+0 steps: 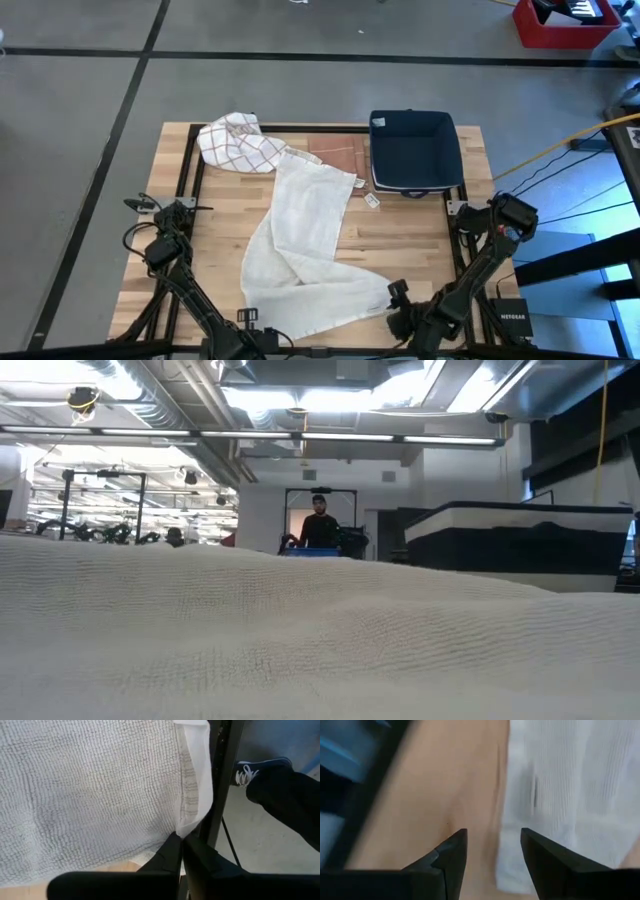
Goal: Fold towel
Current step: Fold the bottom white towel
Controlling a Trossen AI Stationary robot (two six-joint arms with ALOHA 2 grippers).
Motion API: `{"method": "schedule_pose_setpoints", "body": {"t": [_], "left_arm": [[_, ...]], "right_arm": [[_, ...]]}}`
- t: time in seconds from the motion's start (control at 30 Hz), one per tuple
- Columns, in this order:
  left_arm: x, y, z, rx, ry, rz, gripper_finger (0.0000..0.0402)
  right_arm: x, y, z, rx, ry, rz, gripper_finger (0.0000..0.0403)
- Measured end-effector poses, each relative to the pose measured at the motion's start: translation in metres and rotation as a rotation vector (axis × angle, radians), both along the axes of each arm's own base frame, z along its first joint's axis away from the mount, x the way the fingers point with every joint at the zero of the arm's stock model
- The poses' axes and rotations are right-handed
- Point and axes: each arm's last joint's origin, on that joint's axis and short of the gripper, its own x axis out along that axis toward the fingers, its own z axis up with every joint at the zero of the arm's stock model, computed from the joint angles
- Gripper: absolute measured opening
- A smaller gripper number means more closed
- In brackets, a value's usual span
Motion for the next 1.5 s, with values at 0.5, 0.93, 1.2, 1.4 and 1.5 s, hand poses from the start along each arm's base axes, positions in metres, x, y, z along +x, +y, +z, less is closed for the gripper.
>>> {"method": "schedule_pose_setpoints", "body": {"t": [0.5,0.93,1.2,1.4,1.5], "left_arm": [[0.0,0.0,0.0,0.006,0.001,-0.03,0.0002],[-0.01,0.036,0.129,0.148,-0.318,0.043,0.0],[-0.049,0.099,0.237,0.259,-0.692,0.11,0.0],[-0.087,0.162,0.306,0.386,-1.024,0.186,0.0],[-0.102,0.189,0.327,0.442,-1.124,0.241,0.0]], "right_arm": [[0.018,-0.016,-0.025,-0.005,0.211,-0.071,0.0066],[0.014,-0.021,0.081,-0.13,-0.097,-0.047,0.0005],[-0.008,-0.066,0.203,-0.226,-0.516,-0.206,0.0003],[-0.032,-0.119,0.283,-0.299,-0.849,-0.391,0.0002],[-0.035,-0.146,0.308,-0.327,-0.878,-0.453,0.0002]]}}
